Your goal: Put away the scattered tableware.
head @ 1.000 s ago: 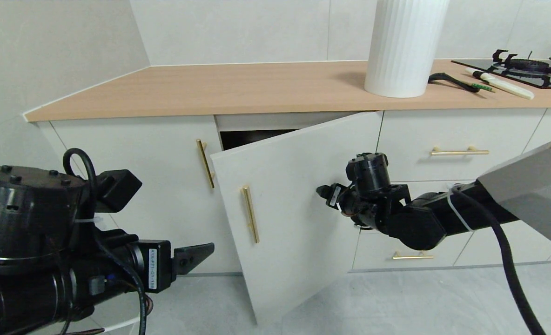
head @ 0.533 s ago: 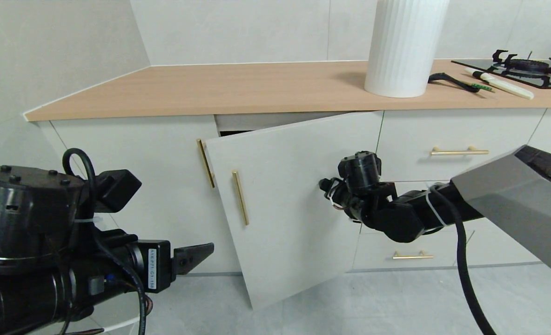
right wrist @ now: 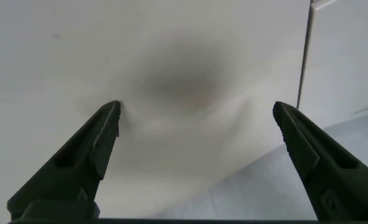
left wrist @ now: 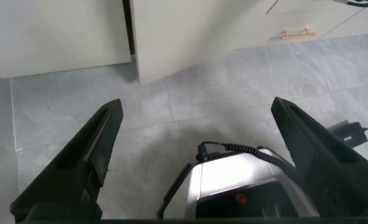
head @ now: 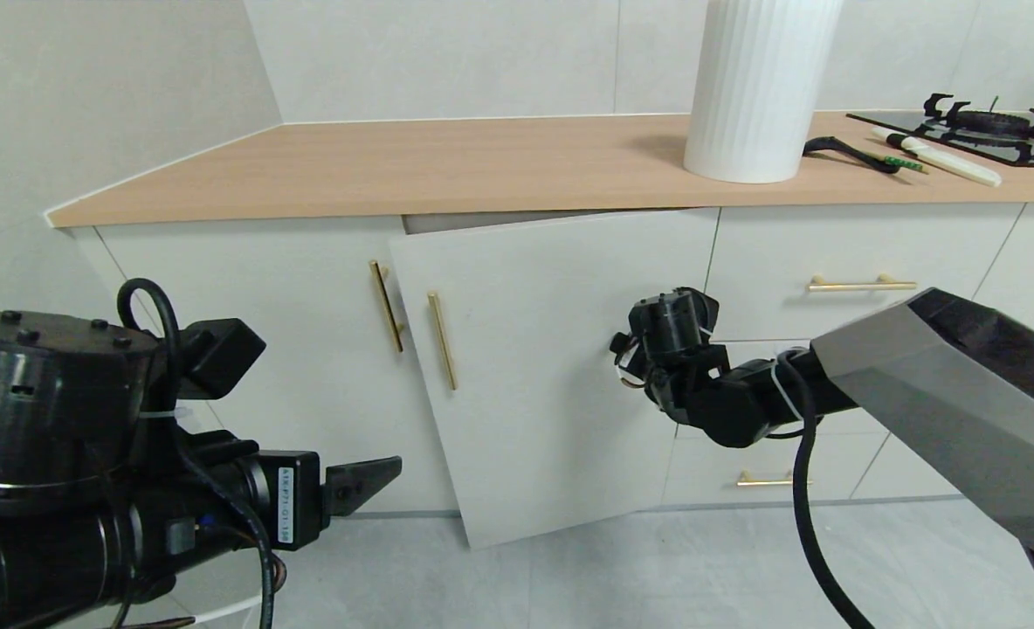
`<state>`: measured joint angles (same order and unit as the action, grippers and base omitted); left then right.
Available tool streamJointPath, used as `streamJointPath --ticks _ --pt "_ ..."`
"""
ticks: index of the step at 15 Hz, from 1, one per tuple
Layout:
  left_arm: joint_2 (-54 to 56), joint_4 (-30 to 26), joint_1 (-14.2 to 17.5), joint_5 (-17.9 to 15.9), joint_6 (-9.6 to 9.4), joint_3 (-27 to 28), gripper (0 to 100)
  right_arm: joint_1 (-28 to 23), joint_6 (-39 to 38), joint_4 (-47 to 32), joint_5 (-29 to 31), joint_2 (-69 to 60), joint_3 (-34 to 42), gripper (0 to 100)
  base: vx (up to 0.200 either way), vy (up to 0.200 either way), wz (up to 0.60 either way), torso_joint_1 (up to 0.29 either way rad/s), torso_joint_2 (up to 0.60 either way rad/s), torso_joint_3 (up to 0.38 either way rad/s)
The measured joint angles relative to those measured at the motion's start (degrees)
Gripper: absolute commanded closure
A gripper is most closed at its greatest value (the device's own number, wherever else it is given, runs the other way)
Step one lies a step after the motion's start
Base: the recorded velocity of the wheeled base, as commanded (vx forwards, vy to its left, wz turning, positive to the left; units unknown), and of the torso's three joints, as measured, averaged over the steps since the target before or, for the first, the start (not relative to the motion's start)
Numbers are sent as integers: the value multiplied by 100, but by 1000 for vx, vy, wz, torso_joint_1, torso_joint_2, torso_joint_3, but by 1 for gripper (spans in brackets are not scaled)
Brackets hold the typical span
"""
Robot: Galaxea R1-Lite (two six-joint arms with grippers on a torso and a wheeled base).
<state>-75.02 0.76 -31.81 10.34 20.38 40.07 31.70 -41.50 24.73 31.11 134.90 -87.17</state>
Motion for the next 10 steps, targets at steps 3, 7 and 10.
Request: streamJointPath --ticks 3,7,10 --pt "0 0 0 0 0 0 0 -35 12 -13 290 208 -268 0 0 0 0 0 0 0" --pt "0 0 0 4 0 0 0 -72 37 -35 502 401 -491 0 0 0 0 0 0 0" --pt "0 2 0 4 0 0 0 -138 94 -73 791 575 -745 0 0 0 0 0 0 0"
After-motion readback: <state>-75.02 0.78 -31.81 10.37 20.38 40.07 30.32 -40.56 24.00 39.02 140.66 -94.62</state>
